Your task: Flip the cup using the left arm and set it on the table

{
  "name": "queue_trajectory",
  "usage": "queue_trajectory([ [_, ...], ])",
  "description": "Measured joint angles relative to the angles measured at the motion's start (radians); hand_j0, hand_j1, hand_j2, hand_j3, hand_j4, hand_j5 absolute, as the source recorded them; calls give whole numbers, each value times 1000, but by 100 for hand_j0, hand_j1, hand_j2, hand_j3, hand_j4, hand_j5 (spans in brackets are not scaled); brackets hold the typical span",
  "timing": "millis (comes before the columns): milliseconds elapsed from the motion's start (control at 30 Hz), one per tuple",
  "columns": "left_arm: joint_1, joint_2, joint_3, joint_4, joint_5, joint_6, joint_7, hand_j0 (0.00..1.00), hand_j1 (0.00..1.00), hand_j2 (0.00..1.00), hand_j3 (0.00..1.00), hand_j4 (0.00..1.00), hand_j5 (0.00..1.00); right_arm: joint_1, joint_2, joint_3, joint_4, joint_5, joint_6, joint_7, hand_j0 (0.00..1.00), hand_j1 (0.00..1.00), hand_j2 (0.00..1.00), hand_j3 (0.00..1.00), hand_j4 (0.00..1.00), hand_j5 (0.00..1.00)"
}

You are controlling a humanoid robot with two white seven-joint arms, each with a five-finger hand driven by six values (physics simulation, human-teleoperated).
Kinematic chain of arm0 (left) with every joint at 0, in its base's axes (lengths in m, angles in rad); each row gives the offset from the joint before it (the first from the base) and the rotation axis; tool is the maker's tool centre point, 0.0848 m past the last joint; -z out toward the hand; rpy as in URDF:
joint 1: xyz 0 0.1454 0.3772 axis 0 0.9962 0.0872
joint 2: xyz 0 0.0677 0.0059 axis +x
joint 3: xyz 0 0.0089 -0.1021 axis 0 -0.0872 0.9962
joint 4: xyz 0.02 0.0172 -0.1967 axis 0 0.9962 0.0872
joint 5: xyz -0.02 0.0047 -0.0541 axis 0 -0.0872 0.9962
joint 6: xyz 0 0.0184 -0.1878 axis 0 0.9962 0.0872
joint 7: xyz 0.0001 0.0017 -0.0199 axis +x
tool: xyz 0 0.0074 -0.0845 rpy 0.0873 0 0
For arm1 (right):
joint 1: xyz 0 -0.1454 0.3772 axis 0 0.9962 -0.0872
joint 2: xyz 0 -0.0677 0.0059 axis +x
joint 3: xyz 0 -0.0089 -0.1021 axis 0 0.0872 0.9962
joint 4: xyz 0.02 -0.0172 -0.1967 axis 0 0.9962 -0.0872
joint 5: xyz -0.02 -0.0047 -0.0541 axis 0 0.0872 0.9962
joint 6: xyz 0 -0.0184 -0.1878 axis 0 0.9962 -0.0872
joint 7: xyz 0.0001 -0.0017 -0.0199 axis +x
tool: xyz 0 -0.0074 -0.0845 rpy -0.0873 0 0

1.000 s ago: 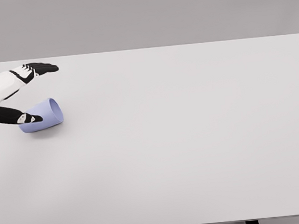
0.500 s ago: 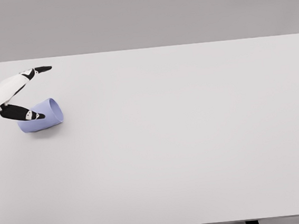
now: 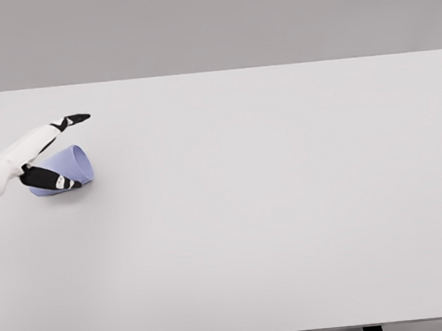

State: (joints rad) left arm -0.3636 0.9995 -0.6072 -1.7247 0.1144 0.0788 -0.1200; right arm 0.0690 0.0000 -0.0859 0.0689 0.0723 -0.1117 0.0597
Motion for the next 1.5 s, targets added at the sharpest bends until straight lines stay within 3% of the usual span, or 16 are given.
queue_trajectory([
  [767, -3, -78, -5, 102, -5, 102, 8, 100, 100, 100, 100, 100, 100, 0, 0, 0, 0, 0, 0, 0, 100, 100, 100, 100, 100, 100],
  [1500, -23, -103, -14, 79, -6, 263, 8, 100, 100, 100, 100, 100, 100, 0, 0, 0, 0, 1, 0, 0, 100, 100, 100, 100, 100, 100],
])
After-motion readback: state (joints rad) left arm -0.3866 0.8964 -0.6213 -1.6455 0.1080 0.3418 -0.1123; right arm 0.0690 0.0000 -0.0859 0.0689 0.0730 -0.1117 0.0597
